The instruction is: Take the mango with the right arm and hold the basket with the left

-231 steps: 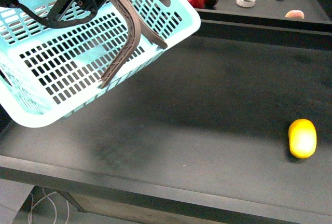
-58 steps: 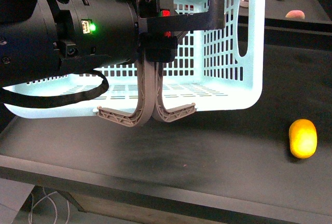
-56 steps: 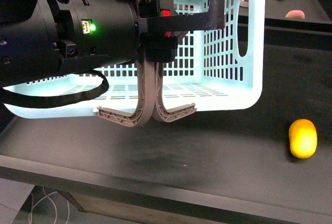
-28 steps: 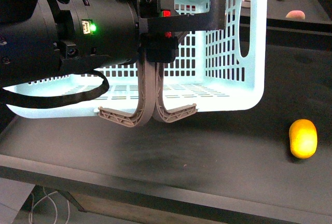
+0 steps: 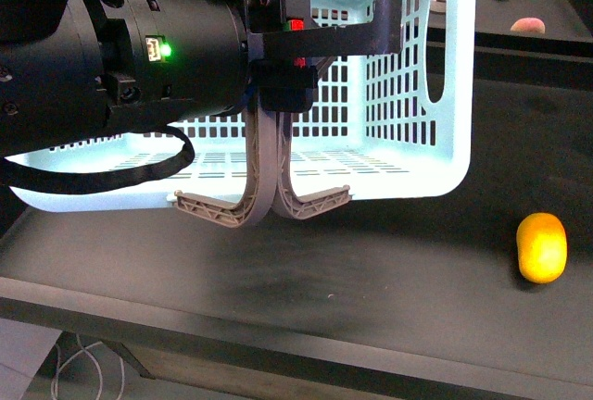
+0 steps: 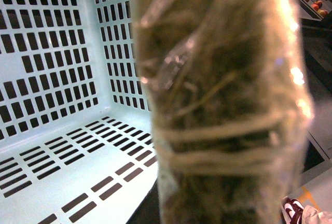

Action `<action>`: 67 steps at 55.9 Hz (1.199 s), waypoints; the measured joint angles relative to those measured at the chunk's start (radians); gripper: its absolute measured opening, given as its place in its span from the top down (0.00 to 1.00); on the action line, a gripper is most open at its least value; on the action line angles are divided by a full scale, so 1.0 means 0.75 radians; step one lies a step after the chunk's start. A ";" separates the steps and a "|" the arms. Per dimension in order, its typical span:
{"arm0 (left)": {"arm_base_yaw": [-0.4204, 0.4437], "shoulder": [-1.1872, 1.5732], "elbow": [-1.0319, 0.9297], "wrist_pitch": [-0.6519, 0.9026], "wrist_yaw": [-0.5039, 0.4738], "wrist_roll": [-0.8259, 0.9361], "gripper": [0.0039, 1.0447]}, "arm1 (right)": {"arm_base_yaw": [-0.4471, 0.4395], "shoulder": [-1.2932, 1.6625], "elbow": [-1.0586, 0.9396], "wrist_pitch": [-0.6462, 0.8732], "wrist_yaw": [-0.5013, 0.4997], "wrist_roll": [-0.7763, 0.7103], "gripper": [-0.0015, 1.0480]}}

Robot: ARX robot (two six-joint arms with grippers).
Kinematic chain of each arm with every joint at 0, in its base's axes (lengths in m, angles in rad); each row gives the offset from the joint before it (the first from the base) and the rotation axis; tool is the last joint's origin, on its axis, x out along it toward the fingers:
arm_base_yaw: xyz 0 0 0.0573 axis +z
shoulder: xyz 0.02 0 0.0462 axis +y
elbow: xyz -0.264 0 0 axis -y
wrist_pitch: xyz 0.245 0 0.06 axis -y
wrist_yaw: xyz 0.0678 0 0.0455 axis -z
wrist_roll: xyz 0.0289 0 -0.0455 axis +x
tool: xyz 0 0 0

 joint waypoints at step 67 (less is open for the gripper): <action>0.000 0.000 0.000 0.001 0.000 0.000 0.96 | -0.025 1.570 1.007 -0.115 0.181 0.461 0.08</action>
